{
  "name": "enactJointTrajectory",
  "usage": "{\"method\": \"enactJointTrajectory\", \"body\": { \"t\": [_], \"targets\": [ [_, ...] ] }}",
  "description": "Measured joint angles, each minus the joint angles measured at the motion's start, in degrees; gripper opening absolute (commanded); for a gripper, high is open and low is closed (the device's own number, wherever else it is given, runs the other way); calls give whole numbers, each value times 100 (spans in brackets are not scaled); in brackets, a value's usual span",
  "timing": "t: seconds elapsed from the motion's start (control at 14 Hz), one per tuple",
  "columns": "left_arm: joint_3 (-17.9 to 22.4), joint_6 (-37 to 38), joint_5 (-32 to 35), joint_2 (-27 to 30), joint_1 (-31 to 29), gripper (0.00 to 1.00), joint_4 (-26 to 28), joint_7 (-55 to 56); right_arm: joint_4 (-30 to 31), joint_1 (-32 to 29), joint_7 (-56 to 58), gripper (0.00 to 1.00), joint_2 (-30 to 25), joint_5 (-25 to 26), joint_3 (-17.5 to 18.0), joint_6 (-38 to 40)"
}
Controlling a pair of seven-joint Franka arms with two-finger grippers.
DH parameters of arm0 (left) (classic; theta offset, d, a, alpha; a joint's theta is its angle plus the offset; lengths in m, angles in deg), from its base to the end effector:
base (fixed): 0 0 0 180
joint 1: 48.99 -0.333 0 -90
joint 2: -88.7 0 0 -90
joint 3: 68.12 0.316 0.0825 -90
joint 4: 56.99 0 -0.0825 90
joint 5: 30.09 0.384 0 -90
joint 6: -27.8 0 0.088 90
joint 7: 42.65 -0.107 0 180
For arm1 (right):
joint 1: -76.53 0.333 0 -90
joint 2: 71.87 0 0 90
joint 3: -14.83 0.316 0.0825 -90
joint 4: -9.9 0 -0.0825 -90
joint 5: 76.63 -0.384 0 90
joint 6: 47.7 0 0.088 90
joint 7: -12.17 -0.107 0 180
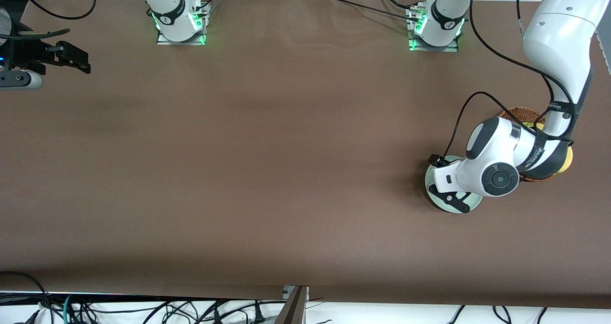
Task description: Collect all strawberries into plate
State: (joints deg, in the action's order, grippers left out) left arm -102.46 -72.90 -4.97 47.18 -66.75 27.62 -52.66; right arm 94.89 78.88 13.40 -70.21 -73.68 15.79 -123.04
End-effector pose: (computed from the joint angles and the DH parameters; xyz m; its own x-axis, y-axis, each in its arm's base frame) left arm 0.6696 -0.0908 0.2793 0.8061 -0.5111 -0.2983 -0.5207 -0.8521 0.0529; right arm 0.5349 0.0243 0.6293 0.9783 0.0651 -0.1968 0.0757 -0.9960 0.0467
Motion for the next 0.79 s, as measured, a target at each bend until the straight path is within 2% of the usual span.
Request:
{"method": "enactJointTrajectory", "body": {
  "t": [0.36,0.57,0.64,0.71,0.79],
  "targets": [
    [-26,555,-273,1454,-24,100,-505,33,-1,0,0,100,0,0,0,-2],
    [29,1145,-335,1844,-71,100,-1241,32,-1,0,0,100,0,0,0,-2],
    [149,1186,-407,1883,-39,100,-1428,40,-1,0,0,100,0,0,0,-2],
    [459,1188,-608,1948,114,100,-1542,76,-1,-1,0,100,0,0,0,-2],
    [938,1200,-981,2055,396,100,-1569,198,-1,-1,0,100,0,0,-6,-2]
  ]
}}
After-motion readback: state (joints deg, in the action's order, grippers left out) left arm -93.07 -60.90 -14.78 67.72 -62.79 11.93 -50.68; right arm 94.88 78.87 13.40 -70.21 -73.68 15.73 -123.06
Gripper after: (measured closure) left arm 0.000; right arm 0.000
